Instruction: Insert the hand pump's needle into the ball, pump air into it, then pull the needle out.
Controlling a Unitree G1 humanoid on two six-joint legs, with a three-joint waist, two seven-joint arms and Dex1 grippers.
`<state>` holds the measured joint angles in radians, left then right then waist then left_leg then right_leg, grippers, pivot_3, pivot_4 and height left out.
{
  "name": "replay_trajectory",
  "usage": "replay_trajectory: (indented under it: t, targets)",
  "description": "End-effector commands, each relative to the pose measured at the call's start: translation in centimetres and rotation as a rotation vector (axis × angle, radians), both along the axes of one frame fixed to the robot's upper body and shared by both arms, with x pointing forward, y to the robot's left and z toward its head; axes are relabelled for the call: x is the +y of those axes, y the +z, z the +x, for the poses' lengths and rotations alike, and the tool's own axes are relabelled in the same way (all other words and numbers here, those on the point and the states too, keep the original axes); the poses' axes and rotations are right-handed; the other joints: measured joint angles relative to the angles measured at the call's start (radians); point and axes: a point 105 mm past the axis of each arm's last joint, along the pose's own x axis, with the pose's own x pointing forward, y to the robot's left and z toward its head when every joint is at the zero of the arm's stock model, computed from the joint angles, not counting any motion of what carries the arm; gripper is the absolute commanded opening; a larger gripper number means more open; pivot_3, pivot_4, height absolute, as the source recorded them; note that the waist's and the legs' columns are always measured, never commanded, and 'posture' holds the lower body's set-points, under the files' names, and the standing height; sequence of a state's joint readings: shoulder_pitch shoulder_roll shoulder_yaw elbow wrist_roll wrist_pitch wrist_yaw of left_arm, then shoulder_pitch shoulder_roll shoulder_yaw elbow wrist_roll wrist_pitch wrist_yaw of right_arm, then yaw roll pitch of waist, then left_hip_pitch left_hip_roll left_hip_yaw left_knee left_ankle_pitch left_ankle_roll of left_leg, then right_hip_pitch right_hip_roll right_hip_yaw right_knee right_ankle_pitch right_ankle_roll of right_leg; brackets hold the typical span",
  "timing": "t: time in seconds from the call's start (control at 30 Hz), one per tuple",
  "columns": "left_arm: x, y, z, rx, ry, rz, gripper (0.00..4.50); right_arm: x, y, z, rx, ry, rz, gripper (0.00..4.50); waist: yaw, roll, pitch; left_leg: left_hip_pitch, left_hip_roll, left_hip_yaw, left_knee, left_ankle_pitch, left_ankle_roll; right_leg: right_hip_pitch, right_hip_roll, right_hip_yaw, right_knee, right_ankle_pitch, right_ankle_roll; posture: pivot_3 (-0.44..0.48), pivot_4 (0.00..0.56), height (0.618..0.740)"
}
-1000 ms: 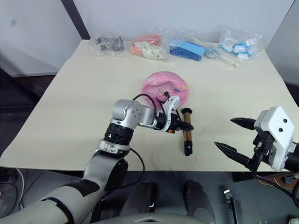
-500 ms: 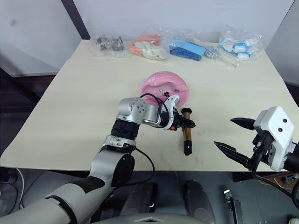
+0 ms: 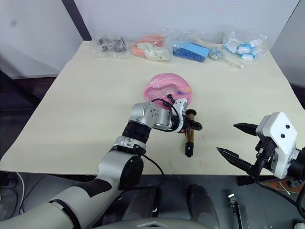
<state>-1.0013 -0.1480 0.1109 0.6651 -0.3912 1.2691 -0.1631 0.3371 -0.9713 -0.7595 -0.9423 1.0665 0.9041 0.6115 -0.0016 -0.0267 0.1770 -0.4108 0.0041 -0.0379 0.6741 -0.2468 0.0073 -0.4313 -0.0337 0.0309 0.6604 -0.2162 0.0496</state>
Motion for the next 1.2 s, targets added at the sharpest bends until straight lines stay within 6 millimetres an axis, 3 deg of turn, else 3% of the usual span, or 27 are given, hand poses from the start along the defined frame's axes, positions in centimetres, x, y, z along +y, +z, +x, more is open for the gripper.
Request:
replay_trajectory:
  t: [0.03,0.07,0.23,0.5,0.73,0.87,0.97,1.2]
  targets:
    - [-2.3,0.8,-0.6,-0.02,-0.044,-0.02,3.24,0.0,0.9,-0.1,-0.054,-0.004,-0.011,4.5,0.0,0.0,0.0,0.0,0.0,0.0,0.0,0.0,0.0,0.0,0.0,0.0,0.0,0.0,0.0,0.0,0.15,0.74]
    - [-2.2,0.8,-0.7,-0.019,-0.046,-0.02,3.12,0.0,0.9,-0.2,-0.054,-0.006,-0.011,4.5,0.0,0.0,0.0,0.0,0.0,0.0,0.0,0.0,0.0,0.0,0.0,0.0,0.0,0.0,0.0,0.0,0.15,0.74]
    - [-1.7,1.2,-0.9,-0.009,-0.066,-0.036,1.05,-0.1,0.9,-0.2,-0.054,-0.01,-0.011,4.5,0.001,0.0,0.0,0.0,0.0,0.0,0.0,0.0,0.0,0.0,0.0,0.0,0.0,0.0,0.0,0.0,0.15,0.74]
    - [-0.2,4.0,-2.0,-0.023,-0.159,-0.171,0.99,-0.1,0.8,-0.2,-0.054,-0.014,-0.006,4.5,-0.003,0.0,0.0,0.0,0.0,0.0,0.0,0.0,0.0,0.0,0.0,0.0,0.0,0.0,0.0,0.0,0.15,0.74]
    - [1.6,7.6,-3.0,-0.163,-0.27,-0.316,0.99,-0.2,1.2,0.2,-0.061,-0.015,0.027,4.5,-0.008,0.0,0.0,0.0,0.0,0.0,0.0,0.0,0.0,0.0,0.0,0.0,0.001,0.0,0.0,0.0,0.15,0.74]
    - [2.6,9.5,-3.3,-0.372,-0.353,-0.381,0.99,-0.1,1.8,0.7,-0.077,-0.025,0.096,4.5,-0.008,0.0,0.0,0.001,0.0,0.001,0.0,0.0,0.0,0.0,0.0,0.001,0.001,0.002,-0.004,0.0,0.15,0.74]
    - [3.1,10.3,-3.4,-0.686,-0.435,-0.446,0.99,-0.2,2.5,1.2,-0.1,-0.04,0.14,4.5,-0.008,0.001,0.0,0.001,0.001,0.002,0.0,0.0,0.0,0.0,0.0,0.002,0.001,0.002,-0.004,0.0,0.15,0.74]
    - [3.7,9.3,-3.2,-1.088,-0.437,-0.529,0.99,0.4,3.5,1.9,-0.13,-0.054,0.205,4.5,0.005,0.001,0.0,0.002,0.0,0.005,0.0,0.0,0.0,0.0,0.0,0.005,0.0,0.003,-0.005,0.0,0.15,0.74]
